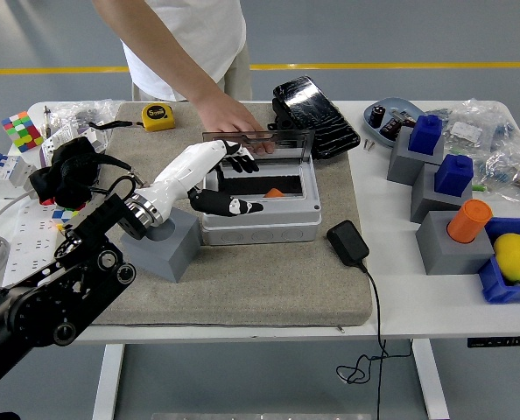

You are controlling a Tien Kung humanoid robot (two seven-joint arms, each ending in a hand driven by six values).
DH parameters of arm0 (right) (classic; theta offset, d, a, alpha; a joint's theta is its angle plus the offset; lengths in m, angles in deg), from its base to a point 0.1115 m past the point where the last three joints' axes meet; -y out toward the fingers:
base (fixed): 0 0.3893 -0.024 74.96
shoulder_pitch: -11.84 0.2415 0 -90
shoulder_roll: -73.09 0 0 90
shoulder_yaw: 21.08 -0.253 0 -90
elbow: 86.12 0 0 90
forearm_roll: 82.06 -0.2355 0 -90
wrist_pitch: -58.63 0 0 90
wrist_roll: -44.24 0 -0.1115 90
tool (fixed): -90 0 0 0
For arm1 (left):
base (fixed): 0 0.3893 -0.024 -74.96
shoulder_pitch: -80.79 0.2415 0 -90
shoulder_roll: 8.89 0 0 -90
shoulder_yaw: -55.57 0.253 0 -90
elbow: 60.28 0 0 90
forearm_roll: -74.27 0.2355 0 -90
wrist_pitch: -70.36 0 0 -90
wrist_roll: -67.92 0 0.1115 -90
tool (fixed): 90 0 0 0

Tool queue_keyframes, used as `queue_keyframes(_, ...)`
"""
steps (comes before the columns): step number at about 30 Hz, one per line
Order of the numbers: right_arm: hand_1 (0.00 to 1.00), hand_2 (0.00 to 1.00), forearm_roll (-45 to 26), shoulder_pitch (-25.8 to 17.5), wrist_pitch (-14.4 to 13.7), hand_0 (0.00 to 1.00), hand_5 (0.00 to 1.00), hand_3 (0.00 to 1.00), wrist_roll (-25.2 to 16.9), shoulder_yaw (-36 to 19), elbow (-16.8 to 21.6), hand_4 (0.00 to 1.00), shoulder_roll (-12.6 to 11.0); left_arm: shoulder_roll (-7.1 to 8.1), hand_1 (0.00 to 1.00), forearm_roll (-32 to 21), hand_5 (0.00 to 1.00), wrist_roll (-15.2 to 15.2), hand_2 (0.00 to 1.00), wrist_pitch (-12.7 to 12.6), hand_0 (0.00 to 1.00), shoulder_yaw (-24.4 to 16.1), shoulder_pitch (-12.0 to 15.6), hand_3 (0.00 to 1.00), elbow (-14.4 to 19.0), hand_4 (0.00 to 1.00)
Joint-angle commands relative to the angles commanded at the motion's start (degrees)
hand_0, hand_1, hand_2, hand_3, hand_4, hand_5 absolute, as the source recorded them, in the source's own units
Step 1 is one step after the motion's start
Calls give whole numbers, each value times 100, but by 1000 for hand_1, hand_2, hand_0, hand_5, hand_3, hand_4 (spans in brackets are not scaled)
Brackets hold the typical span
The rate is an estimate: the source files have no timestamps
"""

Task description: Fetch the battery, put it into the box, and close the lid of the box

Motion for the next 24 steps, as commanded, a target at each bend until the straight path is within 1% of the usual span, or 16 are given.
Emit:
queue_keyframes(5,661,696,-32,8,-1,679,617,627,-2,29,0,998,4,-168,606,122,290,68,585,-96,382,-267,-247,581,-119,998)
queue_keyframes(6,661,696,-31,10,0,679,616,626,1,31,0,998,3,-214,696,173,307,57,648,-113,576,-325,-324,622,-170,998)
queue_keyframes(8,661,696,-39,11,0,679,616,626,2,43,0,998,1,-276,696,241,307,9,648,-119,576,-393,-435,622,-260,998)
queue_keyframes(11,661,696,-39,14,1,679,616,626,6,52,0,998,-2,-383,696,423,307,-142,648,-70,576,-467,-648,622,-519,998)
queue_keyframes(12,661,696,-46,16,0,679,615,625,5,60,0,998,-4,-399,756,453,325,-164,730,-58,712,-473,-688,669,-575,998)
queue_keyframes(14,661,696,-51,20,2,679,615,625,7,69,0,998,-6,-438,756,519,325,-206,730,-19,712,-465,-806,669,-765,998)
queue_keyframes(17,661,696,-64,25,2,679,615,625,6,85,0,998,-6,-446,756,598,325,-315,730,94,712,-388,-889,669,-961,998)
queue_keyframes(21,661,696,-53,18,2,680,615,625,9,76,0,998,-6,-392,757,562,328,-425,731,199,706,-193,-884,667,-1081,998)
queue_keyframes(23,661,696,-51,14,2,680,615,625,9,72,0,998,-7,-353,757,536,328,-484,731,252,706,-117,-860,667,-1062,998)
queue_keyframes(24,662,695,-57,15,2,680,616,626,8,75,0,998,-10,-318,701,507,311,-515,667,278,600,-73,-839,638,-1014,998)
